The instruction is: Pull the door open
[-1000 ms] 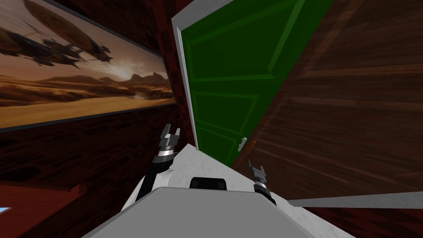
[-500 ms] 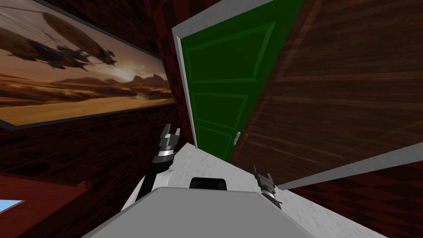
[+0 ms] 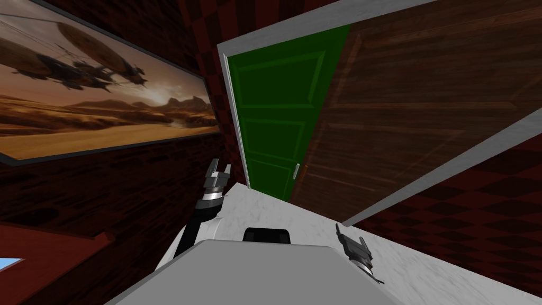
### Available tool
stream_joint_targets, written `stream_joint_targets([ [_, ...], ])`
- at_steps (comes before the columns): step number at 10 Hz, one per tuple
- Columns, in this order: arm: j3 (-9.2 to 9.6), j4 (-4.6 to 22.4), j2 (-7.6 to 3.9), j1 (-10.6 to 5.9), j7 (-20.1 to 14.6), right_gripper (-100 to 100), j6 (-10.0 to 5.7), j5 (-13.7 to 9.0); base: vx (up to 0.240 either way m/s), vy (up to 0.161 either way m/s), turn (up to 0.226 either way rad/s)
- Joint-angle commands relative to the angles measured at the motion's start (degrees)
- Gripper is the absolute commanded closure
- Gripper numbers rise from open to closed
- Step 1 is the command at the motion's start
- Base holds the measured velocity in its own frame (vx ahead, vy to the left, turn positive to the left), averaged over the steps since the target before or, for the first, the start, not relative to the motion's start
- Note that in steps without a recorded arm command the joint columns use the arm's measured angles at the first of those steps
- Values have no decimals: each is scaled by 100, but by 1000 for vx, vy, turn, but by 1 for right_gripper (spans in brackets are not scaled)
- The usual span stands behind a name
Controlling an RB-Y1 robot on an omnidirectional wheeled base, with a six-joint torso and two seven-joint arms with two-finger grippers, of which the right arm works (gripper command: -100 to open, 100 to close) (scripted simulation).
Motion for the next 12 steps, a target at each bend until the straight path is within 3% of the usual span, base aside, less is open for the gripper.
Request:
stream_joint_targets([
  [1, 11, 165, -10, -55, -102, -100, -49, 14, -33, -15, 18],
  [4, -148, 319, -105, 94, -78, -100, 1, -70, -36, -30, -95],
  [7, -206, 316, -96, -26, -50, -100, 83, -74, 145, -53, 41],
  [11, -127, 179, -1, -286, -40, -100, 132, -7, 202, -35, 95],
  [12, -80, 106, 50, -416, -37, -100, 151, 29, 170, -20, 133],
])
